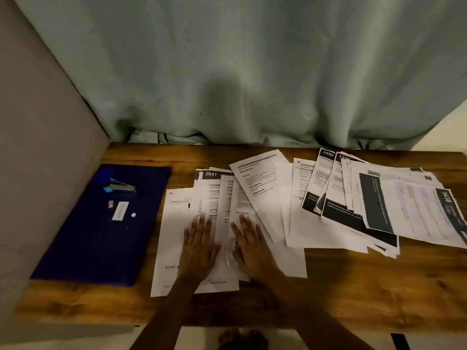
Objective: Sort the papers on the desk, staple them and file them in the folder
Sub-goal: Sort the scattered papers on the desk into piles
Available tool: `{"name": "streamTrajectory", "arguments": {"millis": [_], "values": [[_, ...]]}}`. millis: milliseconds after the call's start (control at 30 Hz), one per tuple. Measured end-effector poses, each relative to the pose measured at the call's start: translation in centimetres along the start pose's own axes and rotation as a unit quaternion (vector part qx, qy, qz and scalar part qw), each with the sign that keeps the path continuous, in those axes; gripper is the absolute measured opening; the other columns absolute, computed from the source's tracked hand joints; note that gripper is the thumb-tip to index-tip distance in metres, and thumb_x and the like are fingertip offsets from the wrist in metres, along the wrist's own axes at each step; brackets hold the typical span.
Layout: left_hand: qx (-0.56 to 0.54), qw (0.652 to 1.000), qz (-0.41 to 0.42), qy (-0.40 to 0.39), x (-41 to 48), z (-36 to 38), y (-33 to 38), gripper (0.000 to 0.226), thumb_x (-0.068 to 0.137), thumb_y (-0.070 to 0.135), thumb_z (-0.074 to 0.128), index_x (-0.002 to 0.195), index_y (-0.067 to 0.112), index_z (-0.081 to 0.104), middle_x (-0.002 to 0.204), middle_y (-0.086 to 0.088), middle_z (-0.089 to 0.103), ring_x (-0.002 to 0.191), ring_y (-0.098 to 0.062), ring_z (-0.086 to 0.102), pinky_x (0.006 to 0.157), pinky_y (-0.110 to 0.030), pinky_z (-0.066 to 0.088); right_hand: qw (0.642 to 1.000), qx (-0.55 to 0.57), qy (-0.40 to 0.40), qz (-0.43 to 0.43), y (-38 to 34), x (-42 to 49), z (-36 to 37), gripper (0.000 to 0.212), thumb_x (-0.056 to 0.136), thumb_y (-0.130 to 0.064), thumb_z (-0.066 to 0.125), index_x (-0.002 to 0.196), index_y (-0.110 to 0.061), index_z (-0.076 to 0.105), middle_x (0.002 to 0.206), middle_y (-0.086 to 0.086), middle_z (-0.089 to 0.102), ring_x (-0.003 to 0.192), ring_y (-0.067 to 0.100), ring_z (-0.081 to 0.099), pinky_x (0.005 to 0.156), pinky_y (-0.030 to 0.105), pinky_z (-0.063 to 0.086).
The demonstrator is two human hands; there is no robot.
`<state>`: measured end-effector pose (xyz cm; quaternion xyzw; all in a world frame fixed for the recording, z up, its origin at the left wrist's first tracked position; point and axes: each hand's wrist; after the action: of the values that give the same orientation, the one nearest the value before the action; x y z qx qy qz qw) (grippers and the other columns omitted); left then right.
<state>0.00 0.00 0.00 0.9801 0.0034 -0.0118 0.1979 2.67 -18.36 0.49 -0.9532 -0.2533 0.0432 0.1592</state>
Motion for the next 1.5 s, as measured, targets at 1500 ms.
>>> {"name": "streamTrajectory", "arguments": {"millis": [1500], "values": [[0.077,0.995,0.04,0.047,-4.8,4.4,4.0,0.086,0.078,0.078,0.01,0.152,0.034,0.011,0.16,0.001,0.005,0.148,-0.02,0.002,0.117,-0.049,-0.004,0.976,-0.03,0.168,0.133,5.8,-4.3,-1.0,0.065,0.099,-0.047,0.03,0.152,-0.013,0.011,0.159,0.011,-0.006,0.146,0.028,-0.008,0.117,0.045,-0.002]]}}
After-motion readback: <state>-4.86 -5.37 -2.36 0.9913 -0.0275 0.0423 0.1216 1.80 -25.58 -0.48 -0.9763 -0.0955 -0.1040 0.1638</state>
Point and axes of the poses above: each hand's wrist, its own x-axis towards the middle knuckle, its own z-axis out of the palm, y = z × x
